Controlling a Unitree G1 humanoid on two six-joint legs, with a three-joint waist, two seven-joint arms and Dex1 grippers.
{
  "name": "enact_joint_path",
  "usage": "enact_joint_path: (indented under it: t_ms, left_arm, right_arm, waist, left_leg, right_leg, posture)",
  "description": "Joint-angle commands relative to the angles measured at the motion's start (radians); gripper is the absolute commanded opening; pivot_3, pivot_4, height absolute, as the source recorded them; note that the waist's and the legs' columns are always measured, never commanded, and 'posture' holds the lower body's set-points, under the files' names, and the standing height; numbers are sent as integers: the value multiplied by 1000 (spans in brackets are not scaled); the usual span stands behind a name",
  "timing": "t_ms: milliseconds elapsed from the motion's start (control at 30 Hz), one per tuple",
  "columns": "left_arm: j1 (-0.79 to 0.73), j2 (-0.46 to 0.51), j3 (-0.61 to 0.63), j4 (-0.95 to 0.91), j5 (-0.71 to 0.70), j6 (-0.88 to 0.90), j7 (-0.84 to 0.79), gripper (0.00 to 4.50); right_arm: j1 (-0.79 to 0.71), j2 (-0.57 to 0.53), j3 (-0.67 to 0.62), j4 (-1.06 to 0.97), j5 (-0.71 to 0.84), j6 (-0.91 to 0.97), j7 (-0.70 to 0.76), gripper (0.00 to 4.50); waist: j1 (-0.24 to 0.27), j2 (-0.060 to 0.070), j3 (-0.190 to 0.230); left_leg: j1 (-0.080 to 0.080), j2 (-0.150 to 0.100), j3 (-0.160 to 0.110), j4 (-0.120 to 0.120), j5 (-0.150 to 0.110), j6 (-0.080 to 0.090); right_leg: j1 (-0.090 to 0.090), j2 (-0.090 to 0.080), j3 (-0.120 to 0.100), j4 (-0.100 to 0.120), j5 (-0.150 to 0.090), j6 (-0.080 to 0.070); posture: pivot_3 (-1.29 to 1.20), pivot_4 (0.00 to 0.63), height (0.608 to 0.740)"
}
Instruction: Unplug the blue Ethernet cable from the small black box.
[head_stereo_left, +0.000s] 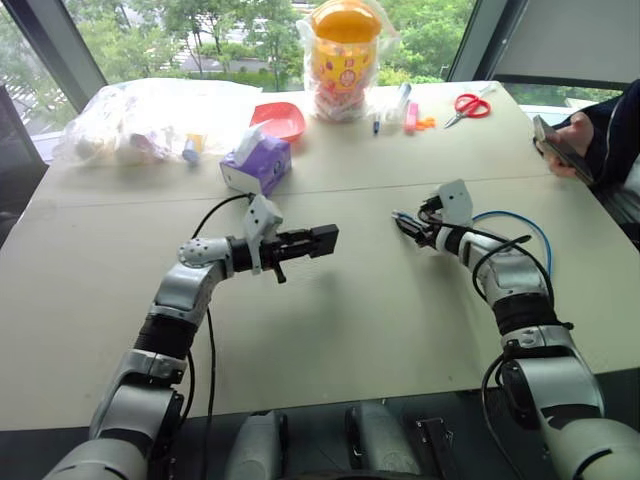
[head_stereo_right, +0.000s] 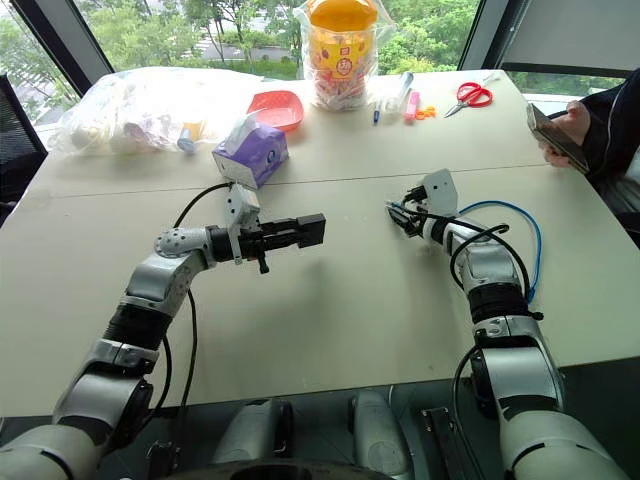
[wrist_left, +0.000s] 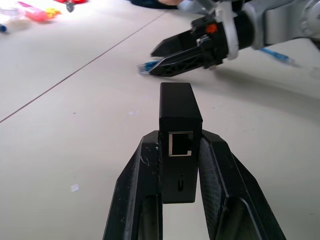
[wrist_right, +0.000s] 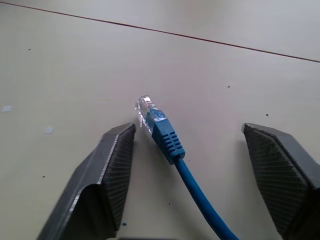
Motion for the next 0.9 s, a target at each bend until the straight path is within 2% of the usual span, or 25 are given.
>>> enact_joint_path:
  t_ms: [33, 167, 267, 433, 500, 533, 700, 733, 900]
  left_arm:
    - [-10, -14, 19, 28, 50, -135, 38, 405]
    - [26, -24, 12, 90, 113, -279, 81, 405]
    - [72, -48, 36, 96, 105, -292, 134, 405]
    - [144, -44, 56, 83, 93, -289, 152, 405]
    - [163, -41, 57, 67, 93, -288, 153, 1431]
    - [167, -39, 58, 62, 94, -286, 156, 1680]
    - [187, -10, 72, 16, 66, -223, 142, 4204]
    - [192, -2, 77, 0, 56, -204, 138, 4451]
    - [237, 69, 112, -112, -16, -67, 76, 4451]
  right_arm:
    - [22, 3, -67, -159, 46, 68, -24, 4486]
    - [96, 19, -128, -349, 98, 175, -68, 4486]
    - [161, 29, -160, -490, 140, 242, -85, 4486]
    - [215, 31, -178, -592, 163, 302, -105, 4486]
    - [228, 28, -182, -613, 171, 317, -104, 4500]
    - [232, 27, -184, -622, 175, 325, -104, 4500]
    - [257, -2, -190, -683, 215, 384, -62, 4500]
    - [266, -13, -188, -695, 222, 393, -48, 4500]
    - [349, -113, -197, -749, 261, 437, 64, 4500]
  waist:
    - [1, 0, 0]
    - [5, 0, 0]
    - [11, 0, 0]
    - [19, 1, 0]
    - [19, 1, -1]
    - [20, 1, -1]
    - [26, 1, -1]
    - [26, 1, -1]
    - [27, 1, -1]
  left_leg:
    - [0, 0, 0, 0, 0, 0]
    - [0, 0, 0, 0, 0, 0]
    - [0, 0, 0, 0, 0, 0]
    - [2, 0, 0, 0, 0, 0]
    - [4, 1, 0, 0, 0, 0]
    - [4, 1, 0, 0, 0, 0]
    - [4, 0, -1, 0, 0, 1]
    - [4, 0, -1, 0, 0, 1]
    - [3, 0, -1, 0, -1, 1]
  right_leg:
    - [0, 0, 0, 0, 0, 0]
    - [1, 0, 0, 0, 0, 0]
    - [1, -1, 0, 0, 0, 0]
    - [2, 0, 0, 0, 0, 0]
    - [4, 1, 0, 0, 0, 0]
    - [4, 1, 0, 0, 0, 0]
    - [4, 1, 0, 0, 0, 0]
    - [4, 1, 0, 0, 0, 0]
    - [4, 1, -1, -1, 0, 0]
  posture:
    - [0, 150, 740]
    - [0, 150, 740]
    - [0, 150, 740]
    - [0, 150, 740]
    - [0, 150, 740]
    - [0, 150, 740]
    - [0, 150, 740]
    - [0, 150, 740]
    - [0, 150, 740]
